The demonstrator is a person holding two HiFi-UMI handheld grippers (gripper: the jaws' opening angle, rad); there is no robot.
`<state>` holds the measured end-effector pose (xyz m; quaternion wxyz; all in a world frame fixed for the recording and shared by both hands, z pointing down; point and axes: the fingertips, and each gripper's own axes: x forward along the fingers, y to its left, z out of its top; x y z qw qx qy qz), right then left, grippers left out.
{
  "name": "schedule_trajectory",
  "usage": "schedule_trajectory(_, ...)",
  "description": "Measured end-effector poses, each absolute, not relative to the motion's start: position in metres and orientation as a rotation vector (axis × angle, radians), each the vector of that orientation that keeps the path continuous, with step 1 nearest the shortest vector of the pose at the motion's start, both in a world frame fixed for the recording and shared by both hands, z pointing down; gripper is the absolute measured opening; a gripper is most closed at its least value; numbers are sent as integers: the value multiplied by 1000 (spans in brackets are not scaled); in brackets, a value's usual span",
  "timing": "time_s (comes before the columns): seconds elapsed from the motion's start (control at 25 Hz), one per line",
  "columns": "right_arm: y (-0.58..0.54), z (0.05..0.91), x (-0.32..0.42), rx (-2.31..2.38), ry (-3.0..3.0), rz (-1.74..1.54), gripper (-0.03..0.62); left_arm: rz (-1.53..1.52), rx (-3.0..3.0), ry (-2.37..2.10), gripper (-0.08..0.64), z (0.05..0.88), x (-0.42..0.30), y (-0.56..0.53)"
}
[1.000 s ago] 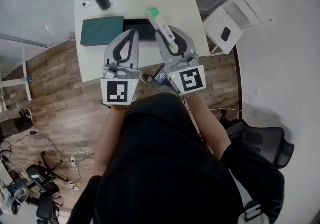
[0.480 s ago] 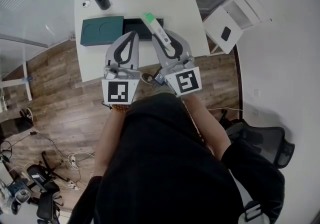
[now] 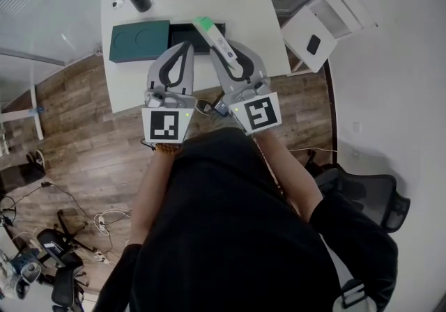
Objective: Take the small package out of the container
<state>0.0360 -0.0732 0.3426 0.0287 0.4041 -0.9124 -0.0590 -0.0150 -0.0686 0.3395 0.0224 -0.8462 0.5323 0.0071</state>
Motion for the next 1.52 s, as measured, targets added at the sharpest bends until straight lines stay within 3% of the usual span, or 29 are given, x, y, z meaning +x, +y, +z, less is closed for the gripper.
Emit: schedule_trajectory(1.52, -88, 330, 47, 1304, -2788, -280, 90, 54, -2656, 1613, 2, 337, -13, -74)
